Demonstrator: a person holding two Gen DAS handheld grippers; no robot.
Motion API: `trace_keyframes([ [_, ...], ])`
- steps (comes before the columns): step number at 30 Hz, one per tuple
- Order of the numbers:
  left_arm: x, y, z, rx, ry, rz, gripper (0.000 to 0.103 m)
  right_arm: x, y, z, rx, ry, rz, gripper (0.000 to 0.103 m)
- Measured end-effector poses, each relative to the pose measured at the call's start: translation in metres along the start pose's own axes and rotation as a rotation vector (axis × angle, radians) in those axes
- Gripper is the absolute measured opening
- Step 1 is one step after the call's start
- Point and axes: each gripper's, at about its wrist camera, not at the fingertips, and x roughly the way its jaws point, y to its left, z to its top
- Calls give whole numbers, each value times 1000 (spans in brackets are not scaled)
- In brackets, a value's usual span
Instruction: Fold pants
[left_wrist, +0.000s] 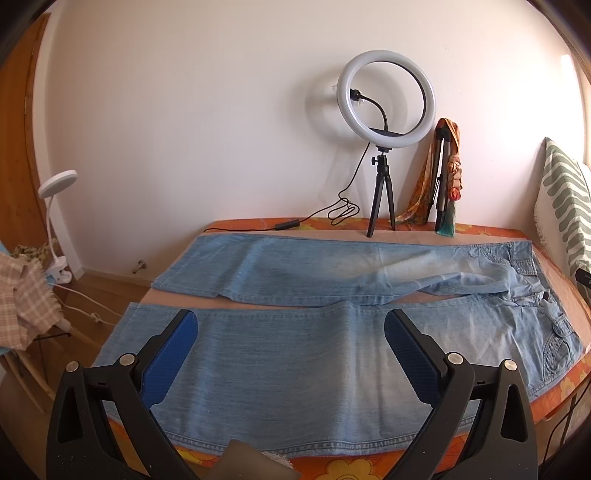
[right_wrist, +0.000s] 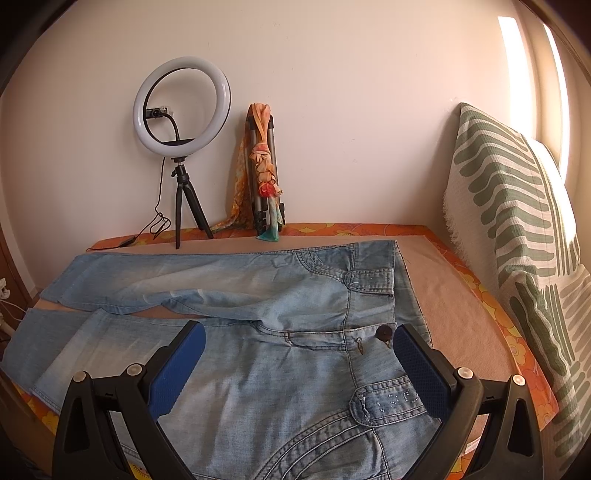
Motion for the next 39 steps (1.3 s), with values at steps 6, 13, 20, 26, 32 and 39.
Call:
trace_keyframes([
  [6,0,-1,-1,3,-3,2,101,0,1,0,1,0,-1,103],
  [13,0,-2,-2,4,-2,4,101,0,0,0,2,1,0,103],
  [20,0,-2,-2,4,-1,4,101,0,1,0,3,1,1,103],
  [26,1,-2,-2,7,2,3,101,0,0,0,4,2,1,103],
  [32,1,-3,-2,9,3,2,101,0,1,0,5,1,2,103],
  [39,2,-5,-3,11,1,6,101,1,2,0,12,5,4,103],
])
